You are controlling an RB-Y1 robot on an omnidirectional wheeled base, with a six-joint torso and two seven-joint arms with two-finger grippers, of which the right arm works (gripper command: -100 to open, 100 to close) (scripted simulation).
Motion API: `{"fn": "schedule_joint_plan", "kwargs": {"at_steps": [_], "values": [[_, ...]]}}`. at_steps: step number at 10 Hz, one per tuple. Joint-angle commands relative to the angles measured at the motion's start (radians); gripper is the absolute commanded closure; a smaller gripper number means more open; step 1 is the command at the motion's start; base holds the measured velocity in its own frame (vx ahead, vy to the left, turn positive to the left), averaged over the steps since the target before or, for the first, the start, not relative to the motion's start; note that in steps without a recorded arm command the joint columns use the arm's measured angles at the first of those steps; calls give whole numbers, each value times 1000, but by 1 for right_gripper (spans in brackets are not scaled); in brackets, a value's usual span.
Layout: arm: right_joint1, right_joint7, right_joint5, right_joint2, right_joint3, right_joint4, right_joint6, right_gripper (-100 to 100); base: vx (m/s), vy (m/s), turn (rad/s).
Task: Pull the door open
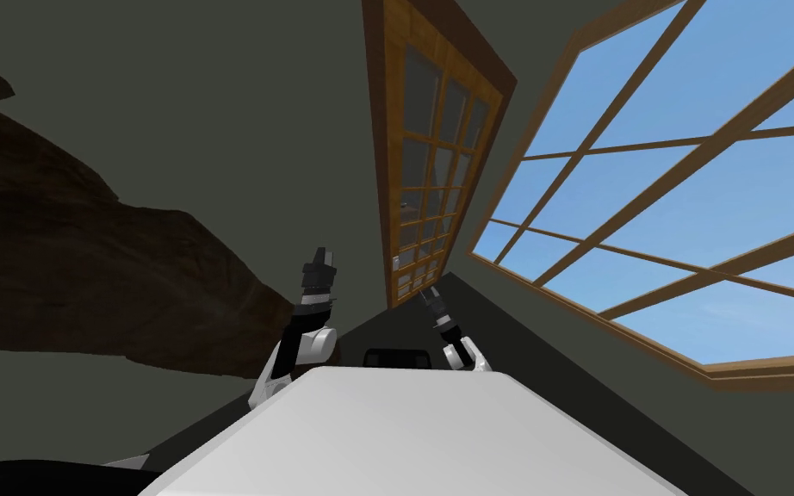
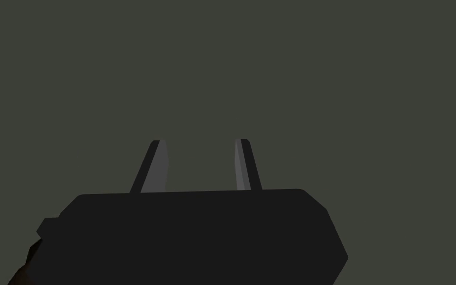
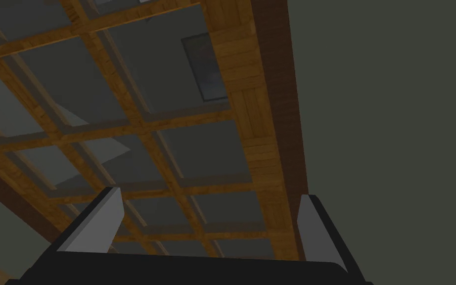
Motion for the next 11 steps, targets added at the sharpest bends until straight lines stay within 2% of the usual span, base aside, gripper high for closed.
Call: {"fn": "schedule_joint_plan", "kwargs": {"at_steps": [1,2,7,8,11], "values": [[-11,23,12,-1,3,29,-4,-100,104,20,-2],[-24,49,26,-2,6,69,-14,-100,147,22,-9],[-55,111,58,-5,12,162,-37,-100,104,32,-4],[-67,133,70,-5,14,197,-46,-100,143,18,-7],[-87,173,91,-7,18,257,-61,-100,130,35,-3]]}}
